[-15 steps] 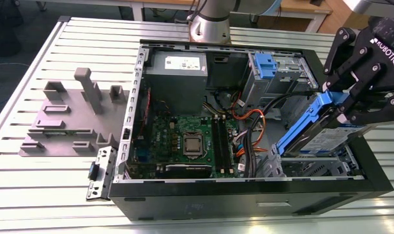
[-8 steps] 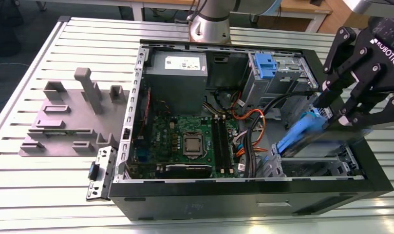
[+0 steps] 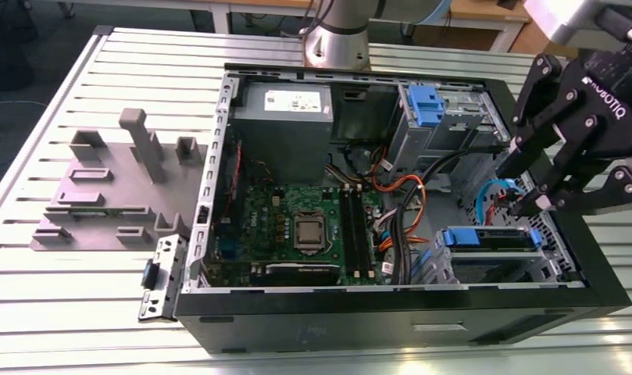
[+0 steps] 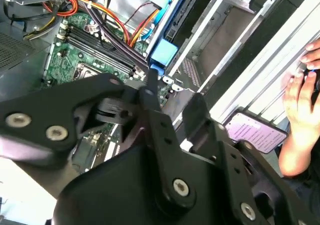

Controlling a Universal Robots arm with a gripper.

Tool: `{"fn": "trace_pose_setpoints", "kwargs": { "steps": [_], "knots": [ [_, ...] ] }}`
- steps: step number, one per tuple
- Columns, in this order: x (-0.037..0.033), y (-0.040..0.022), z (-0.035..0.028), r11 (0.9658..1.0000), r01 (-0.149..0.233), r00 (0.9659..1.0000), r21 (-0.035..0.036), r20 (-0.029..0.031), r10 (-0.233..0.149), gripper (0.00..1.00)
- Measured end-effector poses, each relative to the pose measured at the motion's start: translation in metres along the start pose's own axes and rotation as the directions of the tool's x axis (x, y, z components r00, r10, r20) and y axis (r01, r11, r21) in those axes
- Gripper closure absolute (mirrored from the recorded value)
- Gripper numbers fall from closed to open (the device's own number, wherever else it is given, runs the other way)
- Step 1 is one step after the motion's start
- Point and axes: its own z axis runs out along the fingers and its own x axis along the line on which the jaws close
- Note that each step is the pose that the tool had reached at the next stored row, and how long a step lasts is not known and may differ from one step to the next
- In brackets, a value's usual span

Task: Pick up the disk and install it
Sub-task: 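Insert the disk into the insertion slot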

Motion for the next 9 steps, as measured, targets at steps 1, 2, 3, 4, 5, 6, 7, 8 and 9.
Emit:
{"fn": "trace_pose_setpoints", "kwargs": {
  "steps": [1, 2, 3, 4, 5, 6, 7, 8, 9],
  "knots": [
    [0.0000, -0.0001, 0.0018, 1.0000, 0.000, 1.0000, 0.0000, -0.0001, 0.000, 0.51],
    [0.0001, -0.0002, 0.0036, 1.0000, 0.000, 1.0000, 0.0000, 0.0000, 0.000, 0.57],
    [0.0001, -0.0002, 0.0054, 1.0000, 0.000, 1.0000, 0.0000, -0.0001, 0.000, 0.64],
    [0.0001, -0.0004, 0.0072, 1.0000, 0.000, 1.0000, 0.0000, 0.0000, 0.000, 0.64],
    [0.0001, -0.0004, 0.0091, 1.0000, 0.000, 1.0000, 0.0000, 0.0000, 0.000, 0.69],
    [0.0002, -0.0005, 0.0109, 1.0000, 0.000, 1.0000, 0.0000, 0.0001, 0.000, 0.75],
    [0.0002, -0.0006, 0.0128, 1.0000, 0.000, 1.0000, 0.0000, 0.0001, 0.000, 0.75],
    [0.0002, -0.0007, 0.0145, 1.0000, 0.000, 1.0000, 0.0000, 0.0000, 0.000, 0.81],
    [0.0002, -0.0008, 0.0163, 1.0000, 0.000, 1.0000, 0.0000, 0.0000, 0.000, 0.87]
  ]
}}
